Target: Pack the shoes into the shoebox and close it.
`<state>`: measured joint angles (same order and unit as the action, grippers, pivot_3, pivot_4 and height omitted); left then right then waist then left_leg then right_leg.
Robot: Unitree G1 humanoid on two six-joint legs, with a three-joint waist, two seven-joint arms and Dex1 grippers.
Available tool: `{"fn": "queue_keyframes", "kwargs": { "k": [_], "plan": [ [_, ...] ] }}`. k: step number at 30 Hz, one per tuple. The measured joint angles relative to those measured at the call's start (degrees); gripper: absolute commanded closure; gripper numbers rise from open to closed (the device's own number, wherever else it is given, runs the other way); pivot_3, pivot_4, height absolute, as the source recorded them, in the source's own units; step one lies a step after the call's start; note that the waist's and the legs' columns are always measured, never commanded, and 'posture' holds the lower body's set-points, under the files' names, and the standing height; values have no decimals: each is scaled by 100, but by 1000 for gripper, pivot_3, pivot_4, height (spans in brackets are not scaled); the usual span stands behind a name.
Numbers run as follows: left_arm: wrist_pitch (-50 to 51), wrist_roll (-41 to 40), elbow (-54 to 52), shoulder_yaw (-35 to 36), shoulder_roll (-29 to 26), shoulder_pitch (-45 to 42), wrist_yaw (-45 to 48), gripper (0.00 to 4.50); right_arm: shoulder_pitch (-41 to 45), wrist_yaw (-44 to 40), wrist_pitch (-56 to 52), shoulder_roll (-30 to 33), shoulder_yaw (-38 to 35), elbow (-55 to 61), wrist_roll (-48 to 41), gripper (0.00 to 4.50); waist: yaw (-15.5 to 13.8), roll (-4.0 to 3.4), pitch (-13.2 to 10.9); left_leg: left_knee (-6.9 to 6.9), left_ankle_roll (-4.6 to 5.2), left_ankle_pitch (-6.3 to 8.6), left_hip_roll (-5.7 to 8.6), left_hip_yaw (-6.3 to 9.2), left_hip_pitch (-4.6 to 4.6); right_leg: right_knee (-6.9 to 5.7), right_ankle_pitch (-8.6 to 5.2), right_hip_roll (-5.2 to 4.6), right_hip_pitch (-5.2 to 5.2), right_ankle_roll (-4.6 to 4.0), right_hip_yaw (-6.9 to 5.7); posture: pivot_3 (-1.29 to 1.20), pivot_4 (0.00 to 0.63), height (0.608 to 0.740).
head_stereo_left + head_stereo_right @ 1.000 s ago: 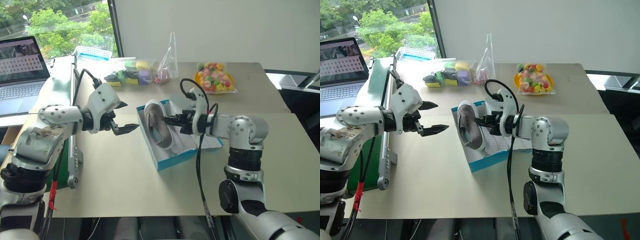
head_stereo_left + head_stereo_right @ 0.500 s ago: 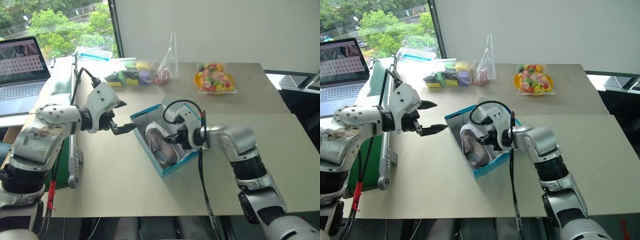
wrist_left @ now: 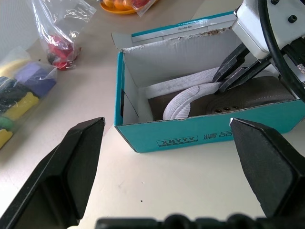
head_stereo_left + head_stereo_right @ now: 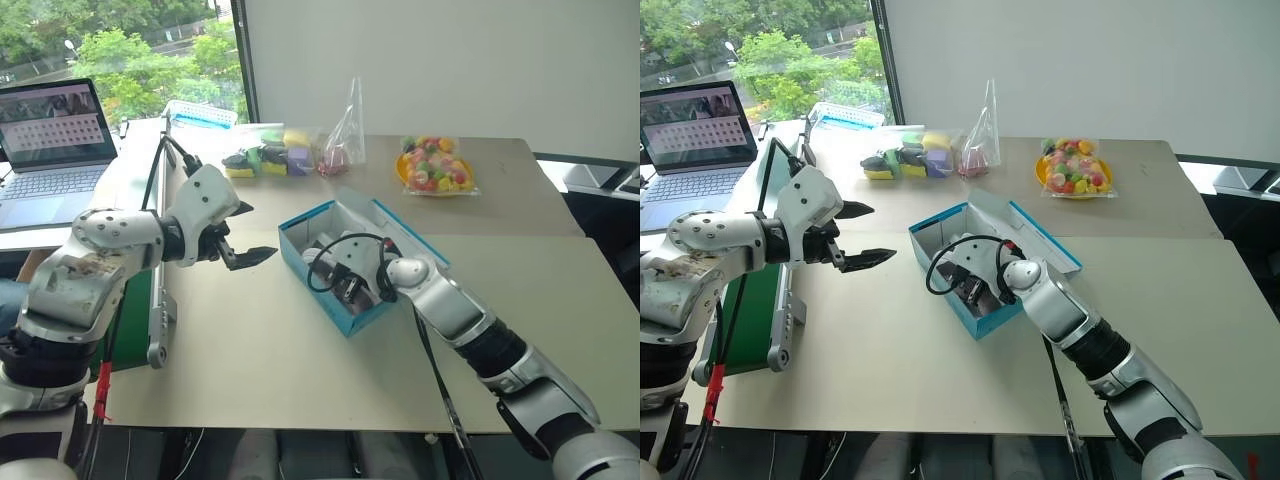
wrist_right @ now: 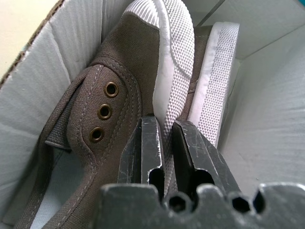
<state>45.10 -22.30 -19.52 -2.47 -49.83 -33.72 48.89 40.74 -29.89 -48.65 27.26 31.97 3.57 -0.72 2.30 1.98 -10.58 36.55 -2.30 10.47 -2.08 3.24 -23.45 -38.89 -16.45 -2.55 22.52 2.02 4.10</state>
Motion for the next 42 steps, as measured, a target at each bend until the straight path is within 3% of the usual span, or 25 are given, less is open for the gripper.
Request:
{"fn": "queue_keyframes", "kwargs": {
  "k": [7, 11, 18, 22, 23, 27, 30, 37, 42],
  "plan": [
    [-7, 20, 1, -1, 5, 0, -1, 0, -56, -328, -506, -181, -492, 160, -287, 489, -5, 0, -1, 0, 1, 0, 1, 1, -3, 1, 0, 0, 2, 0, -2, 0, 150, 740],
    [-20, 26, 7, -13, 37, -1, 1, 0, 229, -531, -1057, -88, -893, 249, -521, 489, -7, -3, -2, 0, 1, 0, 0, 2, -25, 1, 3, 0, 22, -5, -2, 0, 150, 740],
    [-106, 72, 82, -94, 56, -32, 91, 0, 789, -1000, -1849, 661, -1882, 613, -1099, 489, 9, -9, -6, -5, 13, 8, 1, 1, -81, 5, 9, -1, 79, -16, -2, 0, 150, 740],
    [-143, 74, 212, -232, 55, -149, 330, 0, 797, -1239, -2338, 1196, -2489, 1026, -1496, 1495, 6, -9, -6, -10, 23, 14, 1, 1, -86, 19, 8, -1, 79, -15, -3, 0, 150, 740],
    [-166, 74, 244, -297, 67, -203, 403, 0, 742, -1285, -2435, 1334, -2609, 1166, -1601, 1970, 7, -9, -6, -10, 24, 14, 1, 0, -86, 21, 8, -1, 78, -15, -3, 0, 150, 740],
    [-384, 80, 518, -547, 73, -435, 842, 0, -111, -1575, -3052, 2176, -3435, 1898, -2125, 3234, -66, -11, -8, -13, 27, 16, 2, -1, -90, 37, 7, -3, 74, -14, -6, 0, 150, 740],
    [-432, 71, 695, -698, 104, -604, 1148, 0, -586, -1613, -3455, 2189, -4138, 2283, -2401, 4299, -58, -10, -7, -12, 30, 17, 0, -1, -87, 36, 7, 1, 71, -14, -4, 0, 150, 740],
    [-624, 99, 1039, -959, 248, -1096, 1708, 0, -2529, -1011, -3552, 1372, -4933, 2844, -2491, 4435, -14, -11, -7, -12, 31, 18, 1, -1, -85, 34, 5, 1, 66, -10, -2, 0, 150, 740],
    [-675, 308, 1289, -978, 355, -1203, 1635, 0, -3526, -295, -2267, -63, -5088, 2407, -2245, 4435, 49, -21, -13, 3, 32, 19, 2, -9, -80, 21, 4, 1, 65, -8, 11, 0, 150, 740]
  ]
}}
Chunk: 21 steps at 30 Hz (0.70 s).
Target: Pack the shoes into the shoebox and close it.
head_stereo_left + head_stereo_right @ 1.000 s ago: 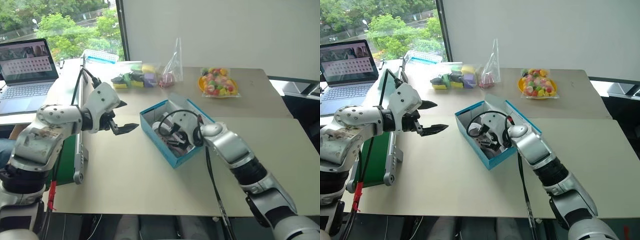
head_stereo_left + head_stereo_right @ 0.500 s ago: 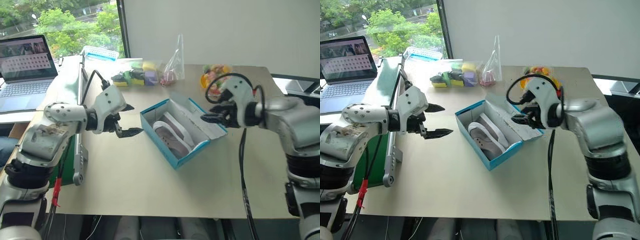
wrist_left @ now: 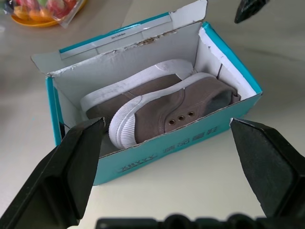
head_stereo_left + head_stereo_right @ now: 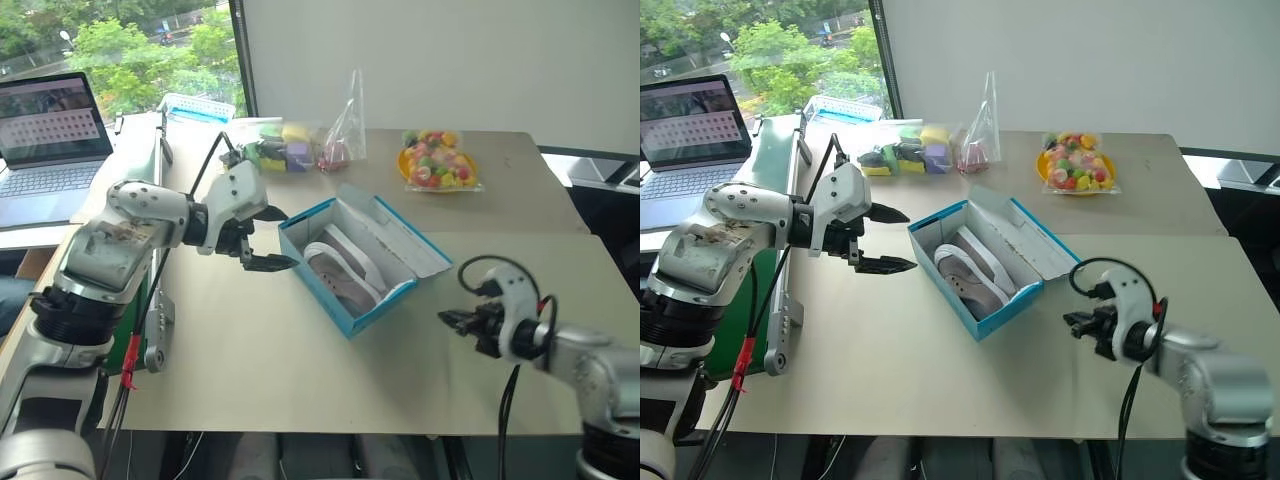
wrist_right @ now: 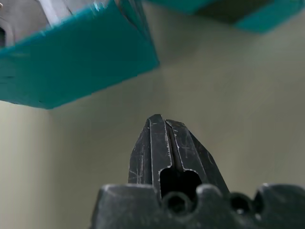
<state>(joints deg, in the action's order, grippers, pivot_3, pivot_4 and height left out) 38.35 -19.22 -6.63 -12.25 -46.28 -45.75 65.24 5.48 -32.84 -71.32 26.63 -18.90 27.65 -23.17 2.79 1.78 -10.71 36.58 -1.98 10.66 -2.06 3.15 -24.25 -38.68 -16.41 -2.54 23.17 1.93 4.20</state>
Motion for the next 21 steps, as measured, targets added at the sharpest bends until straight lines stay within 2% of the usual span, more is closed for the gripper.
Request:
{"fn": "queue_keyframes", "kwargs": {
  "k": [4, 9, 14, 16, 18, 21],
  "plan": [
    [74, 0, -5, 12, 118, -113, -108, 0, -11, 99, 1497, -600, 17, -861, 73, 4435, 4, -2, -1, 3, -1, -1, 0, 2, 8, -14, -2, 2, -2, 5, 0, 0, 150, 740],
    [527, -170, -145, 310, 94, -106, -291, 0, 91, 89, 3186, -916, 319, -2368, 412, 4435, 6, -4, -2, 3, -1, 0, 0, 1, 6, -15, -1, 2, 1, 2, 0, 0, 150, 740],
    [873, -330, -391, 602, -6, -20, -514, 0, 468, -95, 4345, -915, 534, -3573, 600, 4435, 19, -4, -1, 6, -2, -1, 0, 1, 24, -19, -1, 1, -17, 2, 0, 0, 150, 740],
    [1055, -375, -457, 690, 1, -4, -646, 0, 785, -188, 4861, -917, 564, -4282, 610, 4435, 21, -3, -1, 10, -3, -2, 0, 2, 72, -17, -6, 2, -68, 11, 0, 0, 150, 740],
    [1073, -393, -536, 701, -10, 10, -691, 0, 1018, -200, 5127, -924, 547, -4746, 604, 4435, 26, -3, -1, 9, -4, -1, -1, 1, 107, -12, -23, 2, -101, 40, 0, 0, 150, 740],
    [1070, -406, -634, 727, -60, 75, -750, 0, 1436, -204, 5513, -929, 452, -5456, 601, 4435, 35, -1, 0, 10, -4, -1, -1, 1, 109, -10, -22, 2, -104, 38, 1, 0, 150, 740]
  ]
}}
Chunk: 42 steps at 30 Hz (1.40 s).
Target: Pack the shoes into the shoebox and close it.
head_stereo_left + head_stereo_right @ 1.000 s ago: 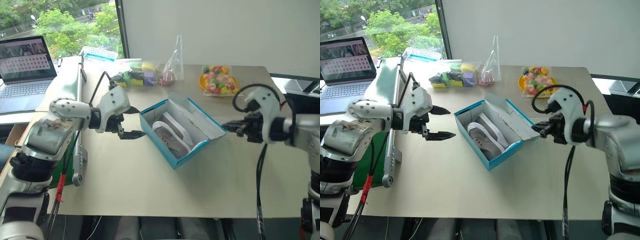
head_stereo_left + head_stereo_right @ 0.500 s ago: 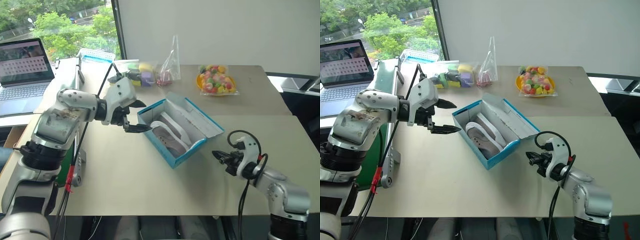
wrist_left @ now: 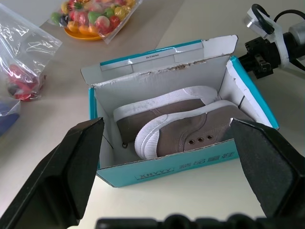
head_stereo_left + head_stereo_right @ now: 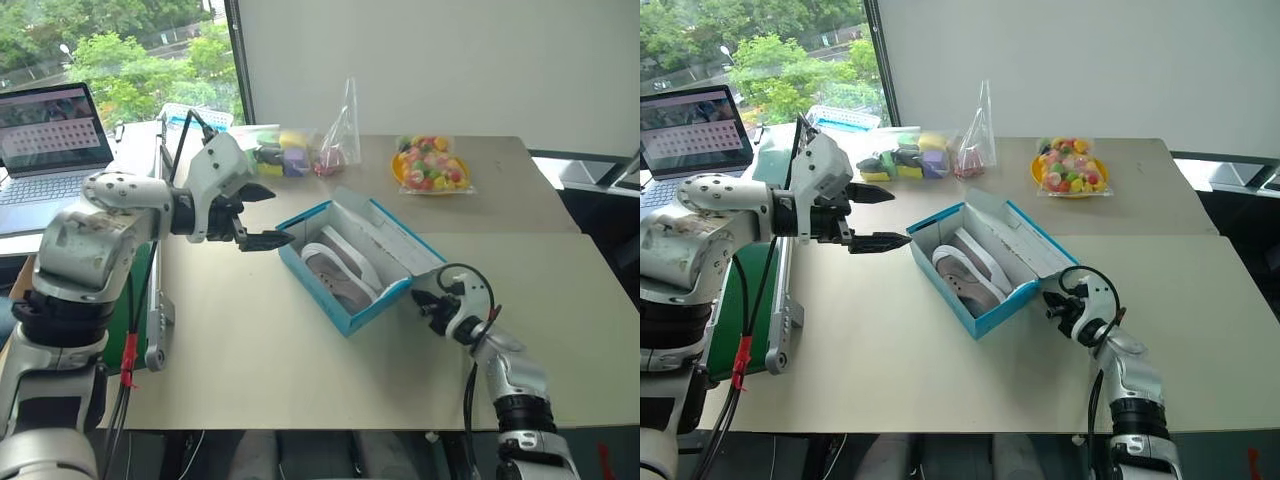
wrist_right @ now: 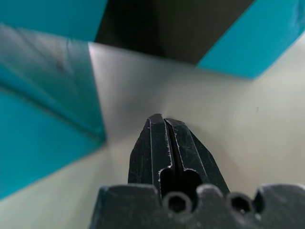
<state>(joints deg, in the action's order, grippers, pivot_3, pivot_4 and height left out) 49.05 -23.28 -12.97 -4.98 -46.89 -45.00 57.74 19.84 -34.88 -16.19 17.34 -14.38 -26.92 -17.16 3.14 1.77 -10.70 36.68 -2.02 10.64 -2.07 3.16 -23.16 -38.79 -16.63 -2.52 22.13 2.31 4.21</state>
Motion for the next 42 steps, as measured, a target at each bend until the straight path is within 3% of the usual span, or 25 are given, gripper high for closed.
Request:
{"fn": "queue_keyframes", "kwargs": {
  "k": [5, 12, 19, 27, 33, 42],
  "plan": [
    [26, -36, -62, 30, -76, 39, -80, 0, 745, -243, 628, 1, -186, -1236, -101, 4435, 63, 7, 4, -1, 0, 0, 0, 1, -6, 5, 19, -1, 2, -29, 1, 0, 150, 740],
    [69, -33, -154, 27, -141, 39, -86, 0, 1102, -640, 831, -60, -420, -1564, -479, 4435, 104, -9, -7, -18, 0, 0, 1, 0, -11, 4, 21, 0, 16, -34, 4, 0, 150, 740],
    [70, 16, -202, 22, -174, 87, -157, 0, 1489, -860, 615, 83, -369, -583, -708, 4435, 87, -21, -14, -35, 0, 0, 2, 1, -19, 16, 20, -1, 23, -33, 3, 0, 150, 740],
    [73, 40, -197, 10, -164, 86, -214, 0, 1532, -985, -359, 336, -44, 927, -1084, 4435, 76, -26, -17, -48, 0, 0, 2, 3, -37, 28, 20, -3, 39, -34, 1, 0, 150, 740],
    [78, 40, -197, 9, -128, 92, -306, 0, 1427, -1273, -1597, 740, 680, 2371, -1496, 4435, 74, -27, -18, -44, 0, 0, 2, 4, -59, 23, 20, -1, 61, -35, 0, 0, 150, 740],
    [244, -5, -222, 32, -25, 146, -536, 0, 1841, -1055, -1141, 665, 2375, 1750, 184, 4435, 67, -26, -17, -38, 0, 0, 2, 5, -99, 10, 21, -1, 108, -36, -1, 0, 150, 740]
  ]
}}
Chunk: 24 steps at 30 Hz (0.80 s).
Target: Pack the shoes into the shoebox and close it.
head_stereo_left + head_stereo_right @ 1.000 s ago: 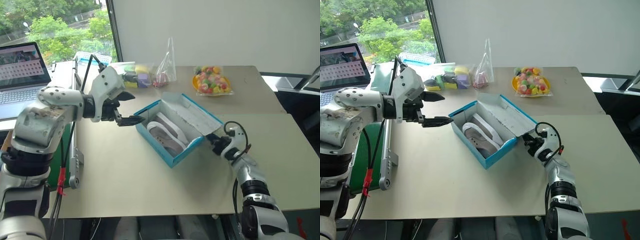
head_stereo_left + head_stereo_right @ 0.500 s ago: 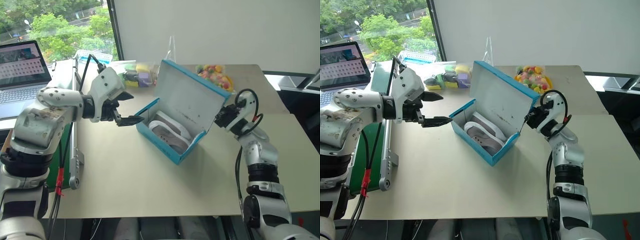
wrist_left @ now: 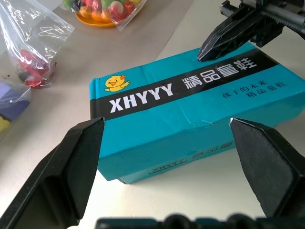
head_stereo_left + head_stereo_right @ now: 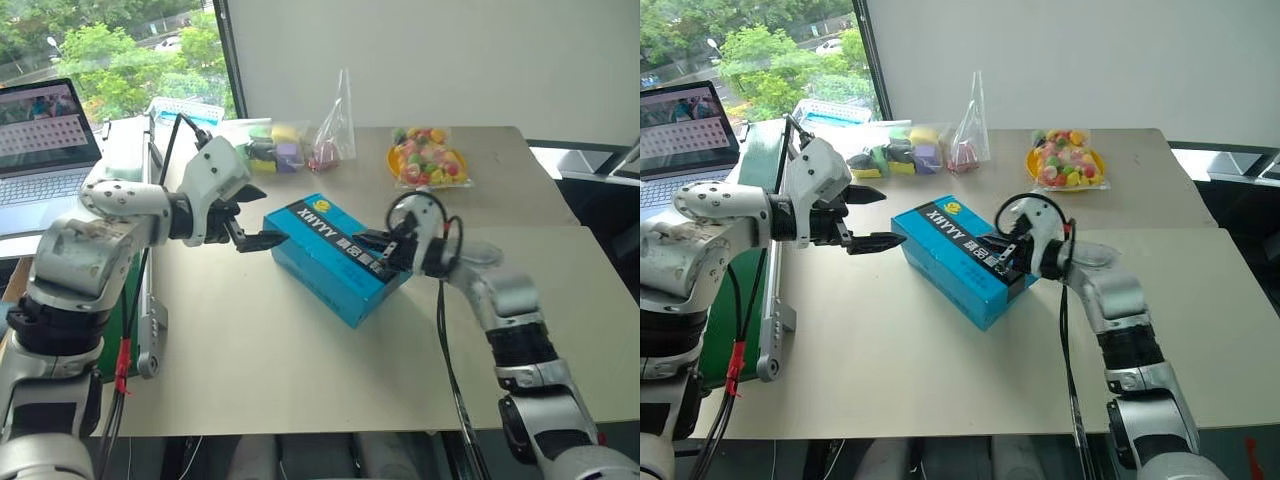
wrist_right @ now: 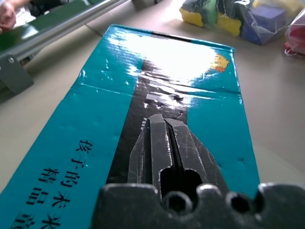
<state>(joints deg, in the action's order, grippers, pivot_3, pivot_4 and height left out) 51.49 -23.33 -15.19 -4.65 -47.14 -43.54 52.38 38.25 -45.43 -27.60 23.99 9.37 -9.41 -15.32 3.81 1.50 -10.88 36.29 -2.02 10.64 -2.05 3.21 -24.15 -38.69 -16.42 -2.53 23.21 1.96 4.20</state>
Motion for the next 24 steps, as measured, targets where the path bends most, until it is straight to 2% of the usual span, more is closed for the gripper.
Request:
{"fn": "queue_keyframes", "kwargs": {
  "k": [7, 14, 16, 20, 24],
  "plan": [
    [15, -61, -90, 9, -5, 121, -73, 0, 163, -3, 447, -41, 735, -163, 895, 4435, 7, 1, 1, 11, 0, 0, 0, -1, 8, -15, 0, 0, -5, -1, 1, 0, 150, 740],
    [12, -84, -210, 28, -50, 297, -163, 0, 227, -41, 717, 99, 1066, -2, 1565, 4435, 2, 10, 7, 11, 0, 0, 0, -2, 36, -16, -2, 0, -30, -1, 1, 0, 150, 740],
    [14, -154, -248, 57, -49, 427, -160, 0, 216, -120, 487, 114, 960, 163, 1438, 4435, -5, 10, 7, 11, 0, 0, 0, 0, 31, -16, -1, 0, -27, -1, 1, 0, 150, 740],
    [38, -437, -510, 283, -58, 713, -45, 0, 126, -572, -464, 169, 474, 881, 582, 4435, -13, 8, 5, 17, 0, 0, 0, 3, -4, -20, -1, -1, 4, -2, 0, 0, 150, 740],
    [24, -655, -902, 371, -378, 1579, 218, 0, 48, -1273, -1507, 1102, -413, 2348, -690, 4435, -46, -1, -1, 8, 1, 1, 0, 6, -5, -8, -2, -5, 2, -1, -7, 0, 150, 740]
  ]
}}
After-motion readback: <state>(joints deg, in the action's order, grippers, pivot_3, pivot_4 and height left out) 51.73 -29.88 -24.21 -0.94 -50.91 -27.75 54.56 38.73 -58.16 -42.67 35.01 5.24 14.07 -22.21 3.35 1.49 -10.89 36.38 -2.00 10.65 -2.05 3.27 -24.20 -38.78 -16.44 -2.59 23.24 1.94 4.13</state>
